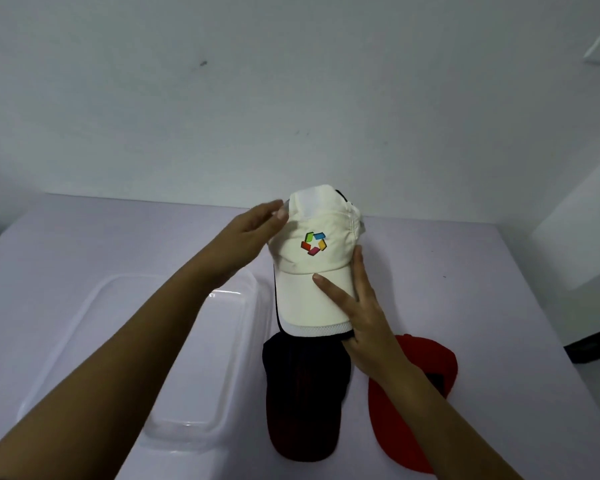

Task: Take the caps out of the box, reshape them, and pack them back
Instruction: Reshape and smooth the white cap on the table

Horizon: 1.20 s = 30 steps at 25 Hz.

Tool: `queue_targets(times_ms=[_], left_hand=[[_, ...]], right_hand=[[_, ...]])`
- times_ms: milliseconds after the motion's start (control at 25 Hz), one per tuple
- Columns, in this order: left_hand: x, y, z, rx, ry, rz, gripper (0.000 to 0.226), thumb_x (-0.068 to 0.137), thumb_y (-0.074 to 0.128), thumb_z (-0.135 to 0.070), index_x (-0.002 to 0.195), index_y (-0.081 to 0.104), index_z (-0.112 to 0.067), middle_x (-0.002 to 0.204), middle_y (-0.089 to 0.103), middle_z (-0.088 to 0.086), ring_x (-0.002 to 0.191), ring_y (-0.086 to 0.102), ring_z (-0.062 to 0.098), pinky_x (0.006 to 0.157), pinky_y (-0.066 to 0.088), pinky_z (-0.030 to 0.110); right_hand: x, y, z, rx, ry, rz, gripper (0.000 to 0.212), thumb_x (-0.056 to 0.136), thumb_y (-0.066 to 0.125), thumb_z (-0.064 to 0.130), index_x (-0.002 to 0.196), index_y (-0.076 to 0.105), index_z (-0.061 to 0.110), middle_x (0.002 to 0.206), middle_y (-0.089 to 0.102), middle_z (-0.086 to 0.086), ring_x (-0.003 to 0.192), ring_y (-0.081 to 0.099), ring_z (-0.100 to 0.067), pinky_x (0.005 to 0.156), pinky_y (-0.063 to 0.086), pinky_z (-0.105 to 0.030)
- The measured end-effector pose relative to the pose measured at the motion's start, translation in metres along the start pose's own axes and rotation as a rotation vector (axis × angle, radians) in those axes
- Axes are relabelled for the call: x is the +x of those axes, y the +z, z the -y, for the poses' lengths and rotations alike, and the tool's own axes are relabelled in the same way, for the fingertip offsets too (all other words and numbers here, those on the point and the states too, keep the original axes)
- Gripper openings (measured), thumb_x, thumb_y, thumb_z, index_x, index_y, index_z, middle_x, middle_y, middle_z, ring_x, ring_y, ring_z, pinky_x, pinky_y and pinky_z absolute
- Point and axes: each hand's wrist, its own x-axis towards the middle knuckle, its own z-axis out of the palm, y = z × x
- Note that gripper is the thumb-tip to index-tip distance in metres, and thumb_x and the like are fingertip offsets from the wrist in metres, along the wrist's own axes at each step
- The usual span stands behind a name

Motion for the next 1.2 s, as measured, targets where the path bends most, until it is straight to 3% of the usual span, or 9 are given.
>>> queue_targets(times_ms=[120, 240, 320, 400, 520, 720, 960, 1080, 1200], left_hand=[[-0.001, 0.016, 0.005, -0.179, -0.060, 0.041, 0.034, 0.096, 0.044, -0.037, 0.107, 0.069, -0.015, 0.106, 0.073, -0.001, 0.100, 0.068, 0.015, 0.097, 0.049, 0.033], [-0.004, 0.022, 0.007, -0.204, 0.010, -0.061, 0.032, 0.096, 0.047, -0.030, 0.096, 0.070, -0.008, 0.091, 0.075, 0.002, 0.086, 0.070, 0.014, 0.081, 0.056, 0.026], [-0.003, 0.020, 0.004, -0.234, 0.084, -0.090, 0.027, 0.095, 0.049, -0.025, 0.087, 0.069, -0.009, 0.079, 0.074, -0.003, 0.077, 0.068, 0.011, 0.070, 0.055, 0.021], [-0.003, 0.013, -0.001, -0.205, 0.145, -0.053, 0.025, 0.094, 0.052, -0.022, 0.084, 0.068, -0.006, 0.078, 0.072, 0.001, 0.076, 0.067, 0.014, 0.069, 0.054, 0.023], [-0.004, 0.018, -0.009, -0.088, 0.246, 0.006, 0.026, 0.092, 0.052, -0.027, 0.080, 0.066, -0.009, 0.077, 0.067, 0.004, 0.076, 0.063, 0.015, 0.069, 0.049, 0.026], [-0.010, 0.030, -0.014, -0.002, 0.293, -0.016, 0.017, 0.093, 0.054, -0.026, 0.083, 0.065, -0.019, 0.080, 0.068, -0.005, 0.076, 0.063, 0.006, 0.067, 0.050, 0.018], [-0.012, 0.012, -0.010, 0.335, 0.166, -0.004, 0.026, 0.087, 0.061, -0.040, 0.069, 0.060, -0.022, 0.066, 0.061, -0.004, 0.060, 0.053, 0.003, 0.054, 0.038, 0.014], [-0.016, 0.014, -0.006, 0.332, 0.152, -0.049, 0.031, 0.087, 0.058, -0.046, 0.071, 0.061, -0.020, 0.068, 0.063, -0.005, 0.060, 0.053, 0.003, 0.055, 0.038, 0.013], [-0.019, 0.023, -0.009, 0.169, 0.133, -0.081, 0.026, 0.089, 0.058, -0.038, 0.081, 0.072, -0.017, 0.081, 0.074, 0.001, 0.075, 0.069, 0.016, 0.071, 0.055, 0.033]], right_hand=[[-0.007, 0.001, 0.004, 0.017, 0.017, 0.053, 0.060, 0.090, 0.046, 0.034, 0.133, 0.018, 0.066, 0.151, -0.028, 0.023, 0.147, -0.010, -0.017, 0.116, 0.011, -0.025], [-0.011, -0.008, 0.005, -0.051, 0.028, 0.211, 0.091, 0.082, 0.055, 0.010, 0.136, 0.006, 0.064, 0.152, -0.031, 0.017, 0.147, -0.008, -0.014, 0.114, 0.020, -0.026], [-0.009, -0.025, 0.005, -0.017, 0.012, 0.322, 0.107, 0.070, 0.056, -0.001, 0.141, -0.001, 0.056, 0.156, -0.022, 0.013, 0.146, 0.001, -0.007, 0.106, 0.028, -0.011], [0.002, -0.044, 0.005, 0.103, 0.049, 0.150, 0.098, 0.069, 0.056, -0.003, 0.146, 0.013, 0.040, 0.158, 0.007, 0.011, 0.143, 0.014, 0.000, 0.107, 0.023, -0.006], [0.034, -0.056, 0.018, 0.152, 0.157, -0.195, 0.053, 0.089, 0.051, 0.026, 0.138, 0.032, 0.030, 0.143, 0.036, 0.014, 0.133, 0.032, 0.006, 0.107, 0.028, -0.010], [0.062, -0.057, 0.036, 0.438, 0.253, -0.104, 0.007, 0.092, 0.055, 0.022, 0.095, 0.062, 0.023, 0.092, 0.068, 0.006, 0.085, 0.067, -0.004, 0.072, 0.053, -0.019], [0.064, -0.063, 0.024, 0.099, 0.338, -0.041, 0.043, 0.076, 0.057, 0.055, 0.068, 0.057, 0.013, 0.071, 0.065, -0.002, 0.062, 0.058, -0.012, 0.054, 0.043, -0.020], [0.065, -0.062, 0.027, 0.145, 0.351, -0.035, 0.049, 0.077, 0.047, 0.059, 0.073, 0.062, 0.012, 0.077, 0.067, -0.006, 0.075, 0.063, -0.021, 0.066, 0.050, -0.031], [0.066, -0.055, 0.035, 0.308, 0.390, -0.040, 0.043, 0.085, 0.049, 0.051, 0.077, 0.064, 0.012, 0.082, 0.068, -0.007, 0.083, 0.065, -0.026, 0.075, 0.054, -0.037]])
